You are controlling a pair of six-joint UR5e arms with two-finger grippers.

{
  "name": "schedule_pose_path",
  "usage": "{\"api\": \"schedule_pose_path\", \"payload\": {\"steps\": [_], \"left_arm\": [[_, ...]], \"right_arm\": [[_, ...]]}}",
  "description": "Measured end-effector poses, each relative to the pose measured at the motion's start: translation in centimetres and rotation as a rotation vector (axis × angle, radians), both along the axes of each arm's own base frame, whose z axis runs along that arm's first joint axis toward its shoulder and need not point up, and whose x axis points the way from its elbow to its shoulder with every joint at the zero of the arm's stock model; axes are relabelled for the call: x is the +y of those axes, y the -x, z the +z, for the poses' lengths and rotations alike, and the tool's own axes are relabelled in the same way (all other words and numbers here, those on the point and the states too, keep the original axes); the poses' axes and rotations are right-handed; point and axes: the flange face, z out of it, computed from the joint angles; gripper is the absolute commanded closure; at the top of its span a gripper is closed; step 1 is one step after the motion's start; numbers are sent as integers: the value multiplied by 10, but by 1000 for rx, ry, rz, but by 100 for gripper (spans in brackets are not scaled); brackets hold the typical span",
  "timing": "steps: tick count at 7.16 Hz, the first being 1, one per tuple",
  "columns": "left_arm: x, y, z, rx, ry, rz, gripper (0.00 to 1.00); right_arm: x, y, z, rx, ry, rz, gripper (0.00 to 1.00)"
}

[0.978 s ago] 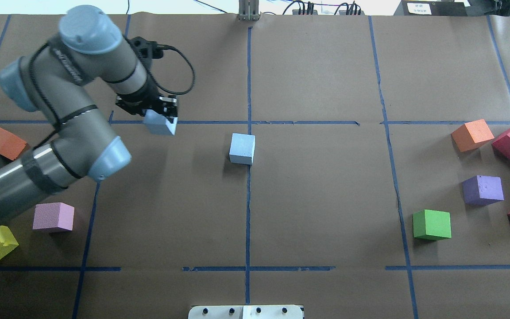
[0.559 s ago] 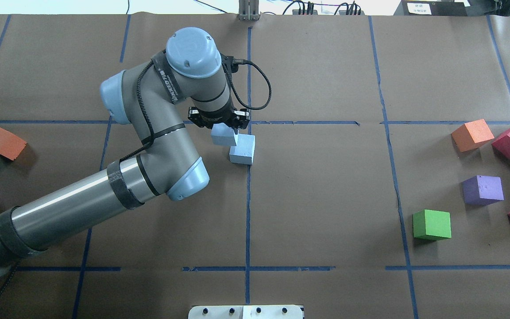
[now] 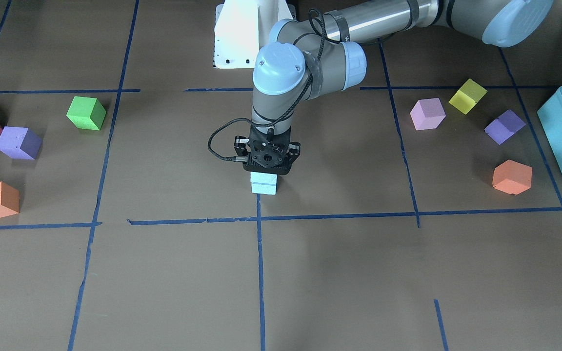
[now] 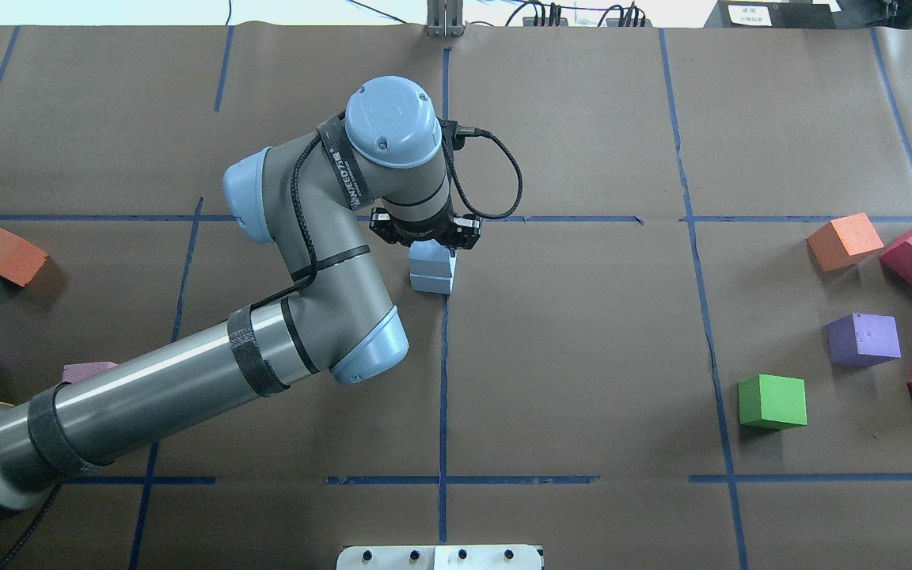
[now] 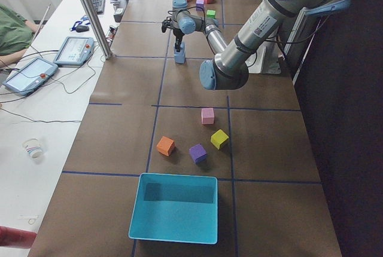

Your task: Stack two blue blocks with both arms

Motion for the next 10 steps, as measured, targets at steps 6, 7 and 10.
{"api": "schedule_pose_path", "payload": {"steps": [6,7,10], "left_arm": [[-4,3,-5,-11,-2,9,0],[-11,20,-10,-15,6,17,0],[-23,130,53,-35,-20,110,0]], "right_arm": [[-1,0,-1,-1,0,1,0],[-1,0,-1,-1,-1,1,0],[-1,0,0,-2,-1,0,0]]}}
